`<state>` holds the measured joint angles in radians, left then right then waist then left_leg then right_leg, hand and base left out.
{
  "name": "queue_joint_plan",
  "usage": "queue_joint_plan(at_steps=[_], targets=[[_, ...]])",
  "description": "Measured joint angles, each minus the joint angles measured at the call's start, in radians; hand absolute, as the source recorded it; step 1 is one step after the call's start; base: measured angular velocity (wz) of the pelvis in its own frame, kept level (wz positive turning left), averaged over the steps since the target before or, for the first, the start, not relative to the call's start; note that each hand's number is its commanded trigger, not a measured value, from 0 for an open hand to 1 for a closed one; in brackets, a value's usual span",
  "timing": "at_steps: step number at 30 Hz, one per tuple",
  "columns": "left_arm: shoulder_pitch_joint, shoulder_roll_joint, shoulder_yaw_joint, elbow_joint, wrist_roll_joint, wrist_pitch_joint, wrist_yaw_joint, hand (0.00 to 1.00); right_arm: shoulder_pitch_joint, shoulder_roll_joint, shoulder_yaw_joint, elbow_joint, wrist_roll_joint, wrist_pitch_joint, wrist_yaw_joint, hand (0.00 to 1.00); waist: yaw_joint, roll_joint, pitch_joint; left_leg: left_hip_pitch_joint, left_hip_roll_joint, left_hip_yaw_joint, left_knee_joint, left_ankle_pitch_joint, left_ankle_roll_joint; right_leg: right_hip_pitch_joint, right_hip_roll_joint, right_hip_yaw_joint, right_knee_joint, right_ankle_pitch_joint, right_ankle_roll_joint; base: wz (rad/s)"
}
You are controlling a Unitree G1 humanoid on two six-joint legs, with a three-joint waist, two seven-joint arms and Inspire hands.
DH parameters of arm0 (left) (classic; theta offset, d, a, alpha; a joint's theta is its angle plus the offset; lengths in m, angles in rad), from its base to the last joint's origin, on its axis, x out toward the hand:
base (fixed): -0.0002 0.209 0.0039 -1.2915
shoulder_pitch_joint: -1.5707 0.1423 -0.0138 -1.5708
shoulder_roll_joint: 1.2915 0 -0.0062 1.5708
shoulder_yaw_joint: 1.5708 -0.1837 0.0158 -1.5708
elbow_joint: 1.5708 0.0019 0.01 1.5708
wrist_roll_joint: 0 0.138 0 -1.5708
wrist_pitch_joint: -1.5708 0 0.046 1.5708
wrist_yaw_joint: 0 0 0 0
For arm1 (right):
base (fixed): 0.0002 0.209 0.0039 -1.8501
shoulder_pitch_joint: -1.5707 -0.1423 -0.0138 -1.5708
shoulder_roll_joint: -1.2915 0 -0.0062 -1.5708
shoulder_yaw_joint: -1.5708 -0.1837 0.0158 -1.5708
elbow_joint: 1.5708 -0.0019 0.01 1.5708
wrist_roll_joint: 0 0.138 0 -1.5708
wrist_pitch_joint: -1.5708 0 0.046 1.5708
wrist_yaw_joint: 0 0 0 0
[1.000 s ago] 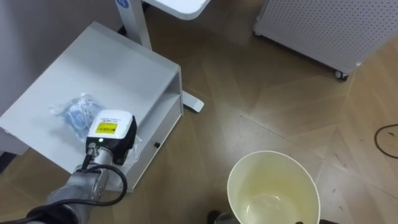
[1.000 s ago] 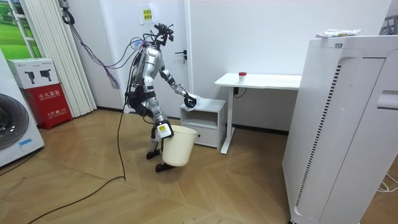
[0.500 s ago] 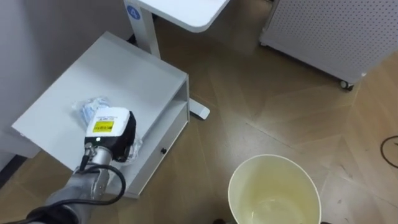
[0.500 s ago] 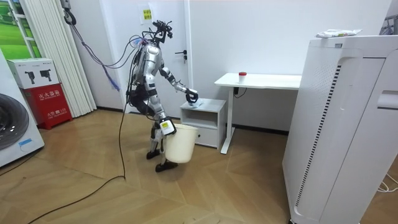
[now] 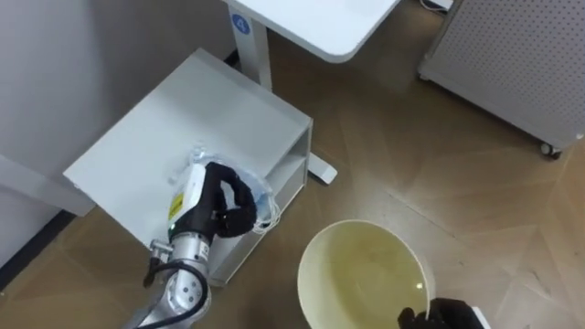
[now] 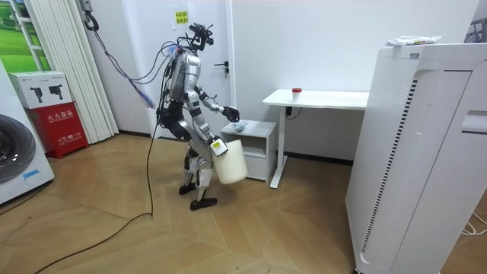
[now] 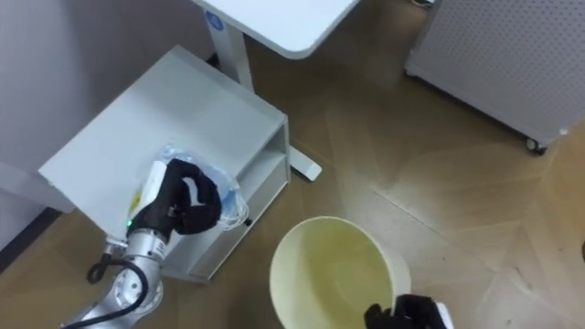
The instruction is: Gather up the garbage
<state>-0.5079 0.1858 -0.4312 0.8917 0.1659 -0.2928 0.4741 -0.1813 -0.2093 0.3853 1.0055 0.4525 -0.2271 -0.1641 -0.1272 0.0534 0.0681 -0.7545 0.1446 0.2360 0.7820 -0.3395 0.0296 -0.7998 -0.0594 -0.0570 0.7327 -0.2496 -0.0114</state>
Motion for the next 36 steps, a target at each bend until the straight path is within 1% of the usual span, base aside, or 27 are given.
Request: queue_joint_plan(at_steps=[1, 3, 6, 8, 10, 12, 15, 16, 18, 21, 23, 24, 25, 26, 28, 29, 31, 33, 36], targets=[[0.023, 0.0, 0.0, -0.018, -0.015, -0.003, -0.018, 1.0, -0.005, 0.012, 0.008, 0.0, -0.007, 0.0, 0.001, 1.0, 0.006, -0.001, -0.0052, 0.002, -0.001, -0.001, -0.002, 0.003, 0.001, 0.004, -0.001, -0.002, -0.006, 0.003, 0.001, 0.05], [0.046, -0.001, 0.0, -0.038, -0.049, -0.005, -0.045, 1.0, -0.016, 0.027, 0.008, 0.005, -0.021, 0.001, 0.005, 1.0, 0.01, -0.001, -0.0053, 0.007, 0.0, -0.004, -0.003, 0.005, 0.004, 0.014, -0.006, -0.012, -0.011, 0.004, 0.002, 0.1], [0.072, -0.005, -0.006, -0.071, -0.091, -0.012, -0.077, 1.0, -0.02, 0.03, 0.028, 0.01, -0.036, 0.008, 0.031, 1.0, 0.027, -0.002, -0.0054, 0.016, -0.004, -0.005, -0.022, 0.009, 0.011, 0.028, -0.012, -0.015, -0.027, 0.01, 0.009, 0.05], [0.087, -0.005, -0.005, -0.087, -0.11, -0.015, -0.095, 1.0, -0.026, 0.035, 0.037, 0.024, -0.044, 0.011, 0.051, 1.0, 0.031, -0.002, -0.0055, 0.017, -0.004, -0.004, -0.025, 0.01, 0.013, 0.033, -0.013, -0.015, -0.034, 0.014, 0.013, 0.0], [0.111, -0.007, -0.005, -0.13, -0.133, -0.016, -0.129, 1.0, -0.032, 0.037, 0.037, 0.047, -0.053, 0.014, 0.082, 1.0, 0.041, -0.002, -0.0055, 0.017, -0.009, -0.002, -0.031, 0.013, 0.018, 0.032, -0.013, -0.015, -0.039, 0.019, 0.016, 0.0], [0.124, -0.01, -0.005, -0.158, -0.135, -0.017, -0.152, 1.0, -0.033, 0.037, 0.034, 0.047, -0.055, 0.021, 0.09, 1.0, 0.047, -0.002, -0.0055, 0.018, -0.018, -0.001, -0.041, 0.016, 0.024, 0.029, -0.019, -0.015, -0.039, 0.021, 0.019, 0.06], [0.178, -0.012, -0.005, -0.198, -0.135, -0.019, -0.185, 1.0, -0.035, 0.038, 0.029, 0.049, -0.09, 0.031, 0.106, 1.0, 0.056, -0.002, -0.0061, 0.037, -0.023, 0.01, -0.056, 0.018, 0.026, 0.039, -0.02, -0.002, -0.046, 0.024, 0.024, -0.05], [0.201, -0.015, -0.005, -0.203, -0.135, -0.019, -0.202, 1.0, -0.033, 0.038, 0.029, 0.05, -0.098, 0.032, 0.114, 1.0, 0.058, -0.002, -0.0065, 0.047, -0.024, 0.013, -0.062, 0.018, 0.026, 0.047, -0.02, 0.0, -0.052, 0.025, 0.025, -0.07], [0.225, -0.019, -0.005, -0.204, -0.135, -0.019, -0.231, 1.0, -0.033, 0.038, 0.029, 0.05, -0.1, 0.033, 0.126, 1.0, 0.059, -0.003, -0.0093, 0.048, -0.024, 0.013, -0.063, 0.018, 0.026, 0.049, -0.019, -0.001, -0.054, 0.025, 0.025, 0.0], [0.244, -0.031, -0.009, -0.204, -0.135, -0.019, -0.275, 1.0, -0.03, 0.038, 0.025, 0.05, -0.108, 0.033, 0.132, 1.0, 0.066, -0.004, -0.0101, 0.047, -0.024, 0.014, -0.064, 0.018, 0.026, 0.048, -0.02, -0.001, -0.056, 0.026, 0.026, 0.0], [0.251, -0.041, -0.017, -0.204, -0.135, -0.019, -0.297, 1.0, -0.028, 0.038, 0.022, 0.049, -0.109, 0.033, 0.133, 1.0, 0.076, -0.007, -0.0161, 0.048, -0.024, 0.015, -0.066, 0.018, 0.026, 0.048, -0.02, -0.001, -0.056, 0.026, 0.026, 0.0], [0.261, -0.045, -0.021, -0.205, -0.135, -0.019, -0.311, 1.0, -0.016, 0.038, 0.022, 0.049, -0.109, 0.033, 0.134, 1.0, 0.079, -0.01, -0.0261, 0.048, -0.024, 0.015, -0.068, 0.018, 0.026, 0.048, -0.019, -0.001, -0.058, 0.026, 0.026, 0.0], [0.276, -0.045, -0.027, -0.207, -0.135, -0.019, -0.322, 1.0, -0.012, 0.038, 0.022, 0.049, -0.11, 0.033, 0.137, 1.0, 0.081, -0.012, -0.0382, 0.051, -0.027, 0.015, -0.073, 0.019, 0.025, 0.049, -0.02, 0.0, -0.061, 0.027, 0.026, 0.0], [0.284, -0.045, -0.027, -0.21, -0.135, -0.019, -0.331, 1.0, -0.009, 0.037, 0.022, 0.05, -0.112, 0.033, 0.14, 1.0, 0.081, -0.013, -0.0415, 0.054, -0.029, 0.015, -0.076, 0.02, 0.025, 0.052, -0.02, 0.0, -0.063, 0.027, 0.026, 0.0], [0.322, -0.036, -0.028, -0.241, -0.136, -0.019, -0.362, 1.0, 0.0, 0.035, 0.022, 0.059, -0.115, 0.032, 0.146, 1.0, 0.081, -0.014, -0.0427, 0.075, -0.035, 0.016, -0.092, 0.025, 0.024, 0.071, -0.019, -0.001, -0.08, 0.035, 0.028, -0.04], [0.329, -0.034, -0.028, -0.249, -0.138, -0.019, -0.371, 1.0, 0.0, 0.034, 0.022, 0.065, -0.113, 0.032, 0.147, 1.0, 0.082, -0.014, -0.0427, 0.078, -0.035, 0.016, -0.095, 0.025, 0.024, 0.075, -0.02, -0.001, -0.083, 0.035, 0.028, -0.03], [0.353, -0.017, -0.037, -0.285, -0.17, -0.019, -0.399, 1.0, -0.004, 0.033, 0.021, 0.082, -0.106, 0.032, 0.147, 1.0, 0.083, -0.015, -0.0426, 0.084, -0.035, 0.018, -0.099, 0.026, 0.025, 0.081, -0.019, 0.0, -0.09, 0.039, 0.029, -0.03], [0.359, -0.008, -0.043, -0.294, -0.19, -0.019, -0.419, 1.0, -0.006, 0.032, 0.016, 0.086, -0.107, 0.032, 0.15, 1.0, 0.083, -0.015, -0.0423, 0.085, -0.035, 0.018, -0.101, 0.027, 0.026, 0.082, -0.02, 0.0, -0.091, 0.04, 0.03, 0.0], [0.36, -0.001, -0.042, -0.298, -0.26, -0.019, -0.451, 1.0, -0.014, 0.022, 0.006, 0.111, -0.105, 0.031, 0.161, 1.0, 0.091, -0.015, -0.0419, 0.085, -0.035, 0.021, -0.104, 0.029, 0.028, 0.081, -0.024, -0.001, -0.092, 0.041, 0.03, 0.0]])
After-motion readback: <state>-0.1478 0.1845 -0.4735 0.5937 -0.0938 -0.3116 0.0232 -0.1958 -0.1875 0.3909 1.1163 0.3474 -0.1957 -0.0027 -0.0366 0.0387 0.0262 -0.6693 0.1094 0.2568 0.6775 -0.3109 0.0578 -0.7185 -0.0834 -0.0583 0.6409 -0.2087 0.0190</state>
